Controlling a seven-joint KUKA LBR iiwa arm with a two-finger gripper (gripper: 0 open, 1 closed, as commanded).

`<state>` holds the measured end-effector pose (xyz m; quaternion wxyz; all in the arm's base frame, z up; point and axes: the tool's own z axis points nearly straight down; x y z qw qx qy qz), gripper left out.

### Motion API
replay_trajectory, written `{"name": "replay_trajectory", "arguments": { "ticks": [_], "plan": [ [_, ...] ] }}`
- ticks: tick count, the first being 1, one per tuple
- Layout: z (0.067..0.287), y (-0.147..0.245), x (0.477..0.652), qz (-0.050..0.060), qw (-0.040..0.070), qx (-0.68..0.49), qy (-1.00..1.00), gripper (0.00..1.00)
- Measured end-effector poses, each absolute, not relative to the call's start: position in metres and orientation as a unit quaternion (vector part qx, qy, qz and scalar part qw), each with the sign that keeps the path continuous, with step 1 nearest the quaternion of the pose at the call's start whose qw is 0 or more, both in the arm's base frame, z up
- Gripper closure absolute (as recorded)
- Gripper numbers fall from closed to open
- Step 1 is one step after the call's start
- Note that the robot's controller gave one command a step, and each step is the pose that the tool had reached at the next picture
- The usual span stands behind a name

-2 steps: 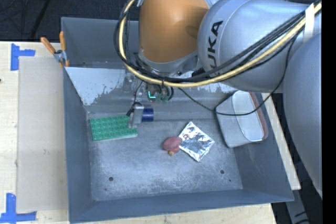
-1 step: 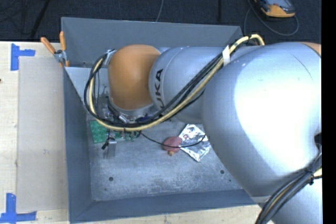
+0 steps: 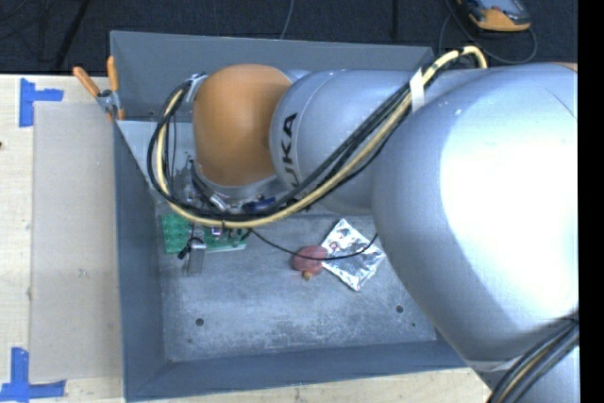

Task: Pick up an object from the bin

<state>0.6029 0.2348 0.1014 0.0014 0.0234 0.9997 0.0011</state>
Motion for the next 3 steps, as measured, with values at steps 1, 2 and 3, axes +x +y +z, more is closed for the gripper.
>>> {"name": "replay_trajectory", "arguments": {
  "ticks": [1, 2, 3],
  "plan": [
    [0.104, 0.225, 0.611, 0.000, 0.001, 0.085, 0.996, 0.00],
    [0.069, 0.222, 0.615, 0.000, -0.001, 0.174, 0.985, 0.00],
    [0.069, 0.222, 0.616, 0.000, 0.000, 0.174, 0.985, 0.00]
  ]
}}
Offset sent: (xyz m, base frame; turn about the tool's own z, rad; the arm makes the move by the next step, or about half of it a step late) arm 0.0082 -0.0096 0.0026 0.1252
